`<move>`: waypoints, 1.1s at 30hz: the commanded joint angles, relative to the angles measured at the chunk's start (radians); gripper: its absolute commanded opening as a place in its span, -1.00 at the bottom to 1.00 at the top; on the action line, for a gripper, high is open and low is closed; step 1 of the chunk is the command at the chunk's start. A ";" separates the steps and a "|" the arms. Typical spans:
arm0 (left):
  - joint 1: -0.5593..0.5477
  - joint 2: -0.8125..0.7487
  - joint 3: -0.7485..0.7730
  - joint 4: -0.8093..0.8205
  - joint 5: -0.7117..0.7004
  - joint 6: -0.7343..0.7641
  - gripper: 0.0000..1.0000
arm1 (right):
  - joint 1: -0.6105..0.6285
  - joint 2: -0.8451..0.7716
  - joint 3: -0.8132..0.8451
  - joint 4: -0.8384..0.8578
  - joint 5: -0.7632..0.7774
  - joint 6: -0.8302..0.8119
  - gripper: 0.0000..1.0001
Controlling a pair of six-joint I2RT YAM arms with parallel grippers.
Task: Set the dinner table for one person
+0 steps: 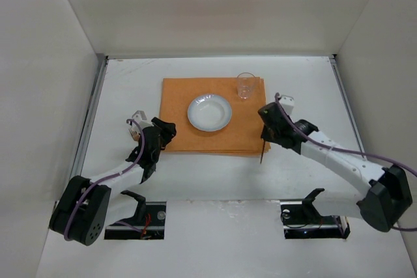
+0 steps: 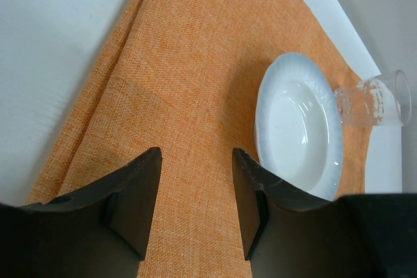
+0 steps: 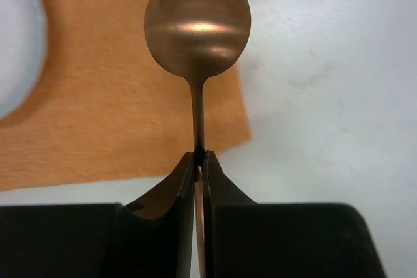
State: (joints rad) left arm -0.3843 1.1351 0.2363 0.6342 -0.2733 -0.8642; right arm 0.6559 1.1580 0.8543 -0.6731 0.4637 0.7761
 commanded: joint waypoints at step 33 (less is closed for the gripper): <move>0.008 -0.012 -0.009 0.048 -0.001 0.001 -0.10 | -0.134 0.649 0.266 0.524 -0.263 -0.256 -0.74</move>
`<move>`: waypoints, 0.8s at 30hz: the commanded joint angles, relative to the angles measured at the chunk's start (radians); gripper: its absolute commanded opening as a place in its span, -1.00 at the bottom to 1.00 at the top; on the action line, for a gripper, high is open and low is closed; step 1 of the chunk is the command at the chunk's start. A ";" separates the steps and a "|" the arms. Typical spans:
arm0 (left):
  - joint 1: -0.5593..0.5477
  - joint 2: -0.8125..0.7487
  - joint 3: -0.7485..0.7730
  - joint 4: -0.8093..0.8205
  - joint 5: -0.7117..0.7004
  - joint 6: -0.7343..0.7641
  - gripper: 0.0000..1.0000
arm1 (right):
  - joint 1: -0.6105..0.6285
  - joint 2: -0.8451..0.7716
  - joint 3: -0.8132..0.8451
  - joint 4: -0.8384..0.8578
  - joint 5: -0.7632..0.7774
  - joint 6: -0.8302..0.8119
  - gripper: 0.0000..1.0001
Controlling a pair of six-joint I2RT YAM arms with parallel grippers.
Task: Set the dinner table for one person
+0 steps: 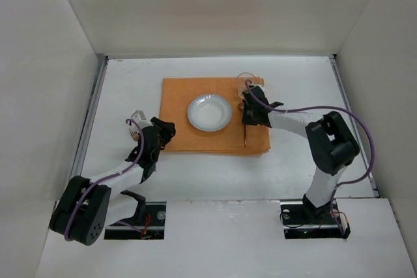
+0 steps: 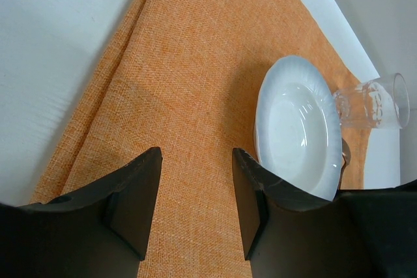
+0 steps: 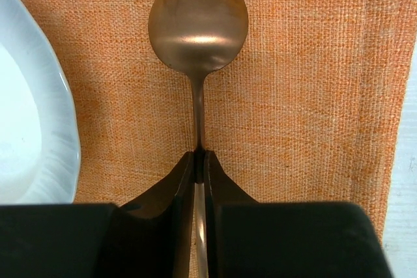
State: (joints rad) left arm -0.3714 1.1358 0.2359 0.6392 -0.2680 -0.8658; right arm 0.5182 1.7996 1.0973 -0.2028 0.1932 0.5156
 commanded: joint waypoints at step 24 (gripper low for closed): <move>-0.080 -0.195 0.235 -0.522 -0.126 0.151 -0.81 | 0.108 -0.522 -0.430 0.469 0.181 0.070 -0.86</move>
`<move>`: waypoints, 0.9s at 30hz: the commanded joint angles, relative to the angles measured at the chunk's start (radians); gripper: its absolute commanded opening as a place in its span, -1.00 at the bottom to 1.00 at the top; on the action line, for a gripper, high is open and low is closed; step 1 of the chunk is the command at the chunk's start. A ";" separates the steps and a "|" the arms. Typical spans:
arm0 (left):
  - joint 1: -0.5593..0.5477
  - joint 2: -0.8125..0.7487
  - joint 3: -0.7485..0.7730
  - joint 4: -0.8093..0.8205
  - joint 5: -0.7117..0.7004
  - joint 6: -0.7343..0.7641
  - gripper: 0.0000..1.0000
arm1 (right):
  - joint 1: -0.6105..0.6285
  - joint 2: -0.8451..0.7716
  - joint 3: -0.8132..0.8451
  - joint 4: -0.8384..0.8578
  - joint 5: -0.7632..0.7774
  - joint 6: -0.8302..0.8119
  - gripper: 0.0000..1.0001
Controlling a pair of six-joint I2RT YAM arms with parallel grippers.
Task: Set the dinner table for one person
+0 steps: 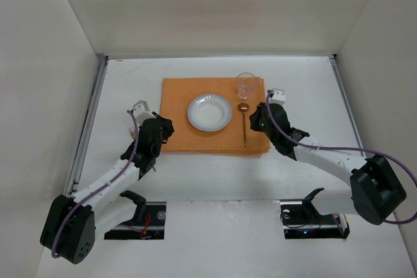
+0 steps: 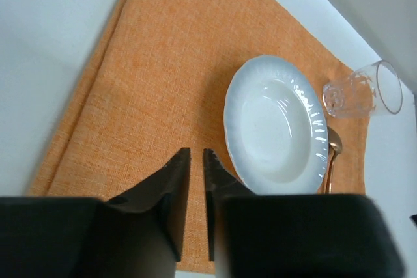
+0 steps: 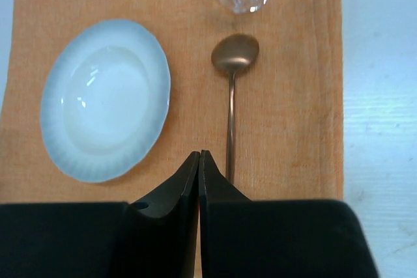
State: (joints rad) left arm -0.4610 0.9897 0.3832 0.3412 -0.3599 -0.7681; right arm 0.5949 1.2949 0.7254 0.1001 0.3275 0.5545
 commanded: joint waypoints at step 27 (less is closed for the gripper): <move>0.160 0.128 0.092 -0.628 -0.186 0.003 -0.45 | 0.041 -0.014 -0.161 0.288 -0.035 0.081 -0.57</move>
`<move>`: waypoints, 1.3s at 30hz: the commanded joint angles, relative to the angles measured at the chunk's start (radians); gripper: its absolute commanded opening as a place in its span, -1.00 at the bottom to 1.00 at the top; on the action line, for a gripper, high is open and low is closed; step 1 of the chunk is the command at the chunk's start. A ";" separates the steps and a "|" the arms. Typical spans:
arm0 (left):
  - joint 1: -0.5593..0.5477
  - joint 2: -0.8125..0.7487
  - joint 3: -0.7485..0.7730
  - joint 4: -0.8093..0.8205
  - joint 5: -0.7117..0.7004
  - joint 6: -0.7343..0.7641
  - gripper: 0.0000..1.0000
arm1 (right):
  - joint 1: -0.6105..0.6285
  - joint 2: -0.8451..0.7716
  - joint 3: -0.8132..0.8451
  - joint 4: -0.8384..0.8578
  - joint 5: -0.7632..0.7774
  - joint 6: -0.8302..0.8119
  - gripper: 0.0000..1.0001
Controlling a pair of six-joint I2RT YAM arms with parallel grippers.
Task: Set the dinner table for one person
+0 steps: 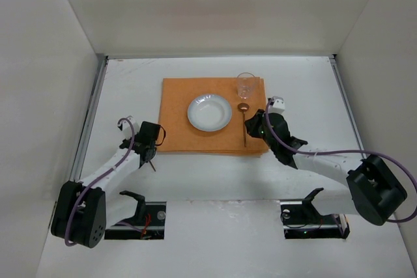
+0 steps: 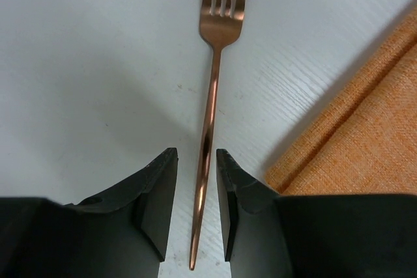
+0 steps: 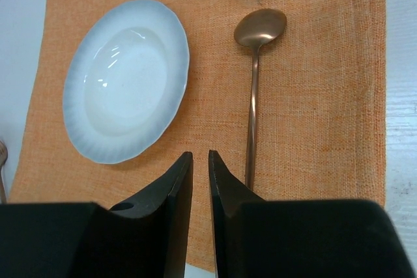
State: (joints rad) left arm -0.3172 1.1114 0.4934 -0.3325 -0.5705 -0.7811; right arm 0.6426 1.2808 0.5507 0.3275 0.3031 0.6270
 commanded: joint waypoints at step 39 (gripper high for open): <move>-0.210 0.237 0.457 0.233 0.038 0.477 -0.88 | -0.033 -0.021 -0.009 0.067 0.030 0.016 -0.30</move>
State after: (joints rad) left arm -0.4999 1.2987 0.8959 -0.1265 -0.5316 -0.4164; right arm 0.6205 1.2961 0.5426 0.3305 0.3019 0.6434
